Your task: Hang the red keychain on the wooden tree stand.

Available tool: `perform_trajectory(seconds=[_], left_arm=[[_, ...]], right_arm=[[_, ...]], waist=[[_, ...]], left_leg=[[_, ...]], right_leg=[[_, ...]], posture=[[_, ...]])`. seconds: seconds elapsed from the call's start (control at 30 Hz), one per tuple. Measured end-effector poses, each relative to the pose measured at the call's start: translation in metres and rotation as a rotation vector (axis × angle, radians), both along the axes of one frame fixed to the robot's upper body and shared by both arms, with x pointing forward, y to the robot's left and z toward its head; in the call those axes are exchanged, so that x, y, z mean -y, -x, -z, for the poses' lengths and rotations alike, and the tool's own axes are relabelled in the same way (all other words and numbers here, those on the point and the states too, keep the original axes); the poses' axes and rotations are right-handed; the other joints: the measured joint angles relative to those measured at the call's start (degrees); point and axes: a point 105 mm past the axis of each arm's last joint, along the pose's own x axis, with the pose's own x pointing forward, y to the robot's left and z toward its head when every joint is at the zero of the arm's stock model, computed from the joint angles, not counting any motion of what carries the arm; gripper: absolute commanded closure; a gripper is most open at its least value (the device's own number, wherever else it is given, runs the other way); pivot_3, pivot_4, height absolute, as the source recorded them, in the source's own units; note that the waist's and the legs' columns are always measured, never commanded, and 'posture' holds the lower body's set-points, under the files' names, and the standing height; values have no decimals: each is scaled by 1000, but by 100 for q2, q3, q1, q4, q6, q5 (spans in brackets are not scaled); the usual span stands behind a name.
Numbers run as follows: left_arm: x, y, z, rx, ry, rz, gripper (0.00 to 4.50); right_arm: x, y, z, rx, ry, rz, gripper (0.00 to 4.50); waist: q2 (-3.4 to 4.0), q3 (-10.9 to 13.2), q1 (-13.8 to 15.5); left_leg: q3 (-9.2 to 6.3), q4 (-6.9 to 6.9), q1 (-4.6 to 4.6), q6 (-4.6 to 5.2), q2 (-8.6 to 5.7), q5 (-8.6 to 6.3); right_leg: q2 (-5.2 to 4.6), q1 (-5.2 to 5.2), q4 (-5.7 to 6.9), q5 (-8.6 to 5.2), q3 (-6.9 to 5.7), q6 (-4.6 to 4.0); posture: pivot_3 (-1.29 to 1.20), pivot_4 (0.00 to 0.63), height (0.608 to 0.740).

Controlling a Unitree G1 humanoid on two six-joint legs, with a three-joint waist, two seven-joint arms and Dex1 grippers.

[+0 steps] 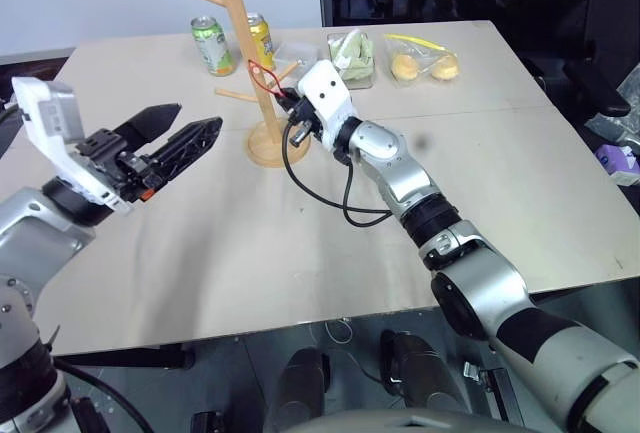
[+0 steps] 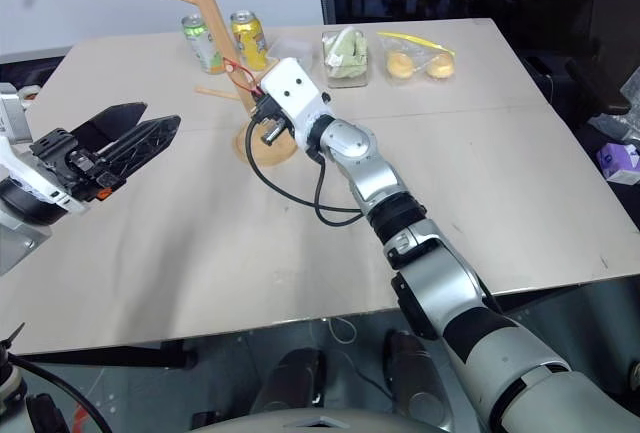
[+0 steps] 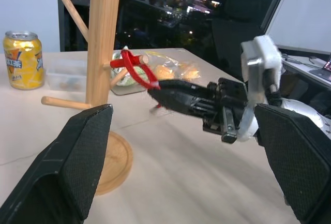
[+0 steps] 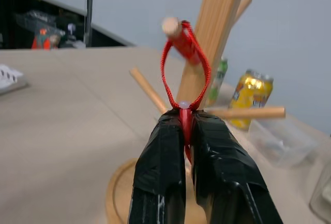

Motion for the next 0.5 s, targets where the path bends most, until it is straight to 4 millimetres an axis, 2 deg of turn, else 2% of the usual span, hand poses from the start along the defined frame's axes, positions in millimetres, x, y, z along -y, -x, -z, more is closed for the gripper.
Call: perform_trajectory(seconds=[0.03, 0.07, 0.2, 0.23, 0.27, 0.3, 0.33, 0.4, 0.43, 0.5], left_arm=[[1, -1, 1, -3, 0, 3, 0], [2, -1, 2, -9, -1, 8, 0], [2, -5, 5, -33, -19, 14, 0], [1, -5, 5, -38, -31, 12, 0], [-3, -7, 5, -49, -54, 4, 0], [-7, -8, 6, -64, -82, -3, 0], [-12, -9, 8, -89, -120, -14, 0], [-27, -9, 15, -159, -202, -39, 0], [-32, -9, 18, -188, -235, -37, 0], [-42, -7, 21, -226, -284, -30, 0]], right_arm=[[1, -1, 1, -8, 0, 1, 3687], [1, -1, 2, -21, 2, -2, 3429], [6, 1, 2, -40, 16, -43, 1550], [9, 2, 1, -34, 18, -56, 1422], [20, 4, 0, -35, 37, -88, 769], [31, 8, 1, -31, 65, -120, 565], [45, 12, 3, -29, 106, -148, 67], [82, 16, 11, -82, 190, -171, 25], [95, 18, 12, -127, 203, -182, 25], [113, 25, 0, -191, 189, -210, 25]], waist=[[0, 0, 0], [0, 0, 2], [0, 0, 4], [2, 1, 9], [5, 3, 27], [5, 3, 40], [5, 3, 47], [19, 12, 27], [23, 17, 12], [30, 21, -57]], left_leg=[[0, 0, 0, 0, 0, 0], [0, 0, 0, 0, 0, 0], [-2, 0, -2, 0, 0, 0], [-4, 0, -3, 0, 0, 0], [-6, 0, -6, 0, -1, 0], [-11, 0, -10, 0, -4, 0], [-14, 1, -14, 0, -7, 0], [-3, 1, -16, 0, -14, 0], [0, 1, -19, 0, -13, 0], [6, -1, -31, 1, -6, 0]], right_leg=[[0, 0, 0, 0, 0, 0], [0, 0, 0, 0, 0, 0], [1, 0, -1, 0, -2, 0], [1, 0, -2, 0, -4, 0], [-1, 0, -5, 0, -6, 1], [-2, 1, -9, -1, -8, 1], [-2, 1, -12, -1, -7, 1], [-10, -3, -16, -1, 3, 2], [-10, -7, -16, -1, 5, 2], [-2, -34, -8, -1, 8, 2]], posture=[[0, 150, 740], [0, 150, 740], [0, 150, 740], [0, 150, 740], [0, 150, 740], [0, 150, 740], [0, 150, 740], [0, 150, 740], [0, 150, 740], [0, 150, 740]])
